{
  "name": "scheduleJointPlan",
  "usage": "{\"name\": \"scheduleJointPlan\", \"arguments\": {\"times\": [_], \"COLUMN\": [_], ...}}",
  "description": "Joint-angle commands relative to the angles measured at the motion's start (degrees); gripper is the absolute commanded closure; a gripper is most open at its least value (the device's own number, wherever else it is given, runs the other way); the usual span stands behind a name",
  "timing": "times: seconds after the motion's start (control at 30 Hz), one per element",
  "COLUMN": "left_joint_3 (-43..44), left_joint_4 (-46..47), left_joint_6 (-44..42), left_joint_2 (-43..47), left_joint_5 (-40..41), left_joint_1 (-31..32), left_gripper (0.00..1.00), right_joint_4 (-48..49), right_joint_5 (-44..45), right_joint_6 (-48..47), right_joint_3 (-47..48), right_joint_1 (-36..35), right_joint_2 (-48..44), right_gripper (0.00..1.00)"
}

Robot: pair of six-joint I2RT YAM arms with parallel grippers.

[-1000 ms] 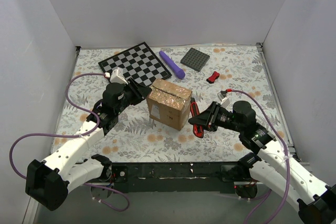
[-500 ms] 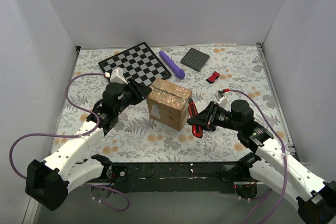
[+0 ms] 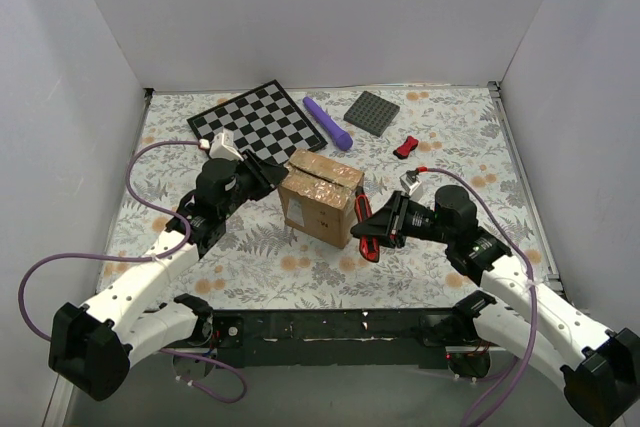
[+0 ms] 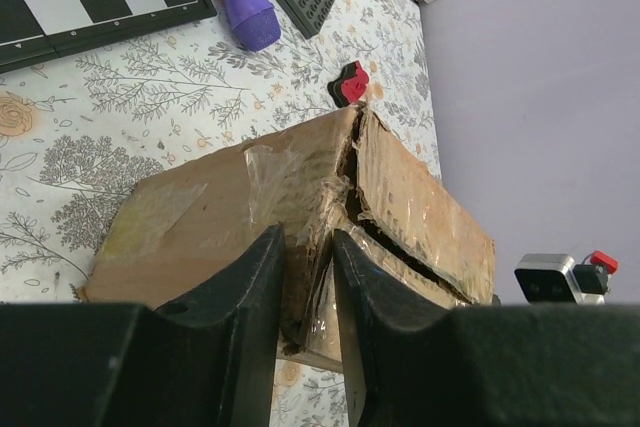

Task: Unpack the express box

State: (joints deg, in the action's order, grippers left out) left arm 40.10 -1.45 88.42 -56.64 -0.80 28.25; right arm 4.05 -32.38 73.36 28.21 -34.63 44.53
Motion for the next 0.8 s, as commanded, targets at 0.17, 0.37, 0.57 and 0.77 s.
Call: {"name": "scheduleJointPlan", "arguments": {"times": [0.17, 0.37, 0.57, 0.77], "left_joint_3": [0.33, 1.03, 1.3, 0.6], "left_joint_4": [1.1, 1.1, 1.19, 1.19], "left_joint_6": [0.96, 0.44, -0.18, -0.27], "left_joint_2": [-0.49, -0.49, -0.58, -0.31], "left_joint_5": [2.82, 5.98, 7.04, 6.6], "left_joint_1": [4.36, 4.89, 5.06, 5.06], "left_gripper": [1.0, 1.0, 1.0, 1.0], "right_joint_4": [8.25, 8.07, 2.91, -3.96], "right_joint_5": [-9.63, -14.28, -20.7, -22.02], "right_joint_6": [0.47, -0.59, -5.32, -12.54], "right_joint_3": [0.36, 0.71, 4.21, 6.33], "right_joint_1": [-0.61, -0.61, -0.7, -0.61], "right_joint_2": [4.24, 5.48, 7.32, 8.46], "right_gripper": [0.99, 0.99, 0.99, 0.99]}}
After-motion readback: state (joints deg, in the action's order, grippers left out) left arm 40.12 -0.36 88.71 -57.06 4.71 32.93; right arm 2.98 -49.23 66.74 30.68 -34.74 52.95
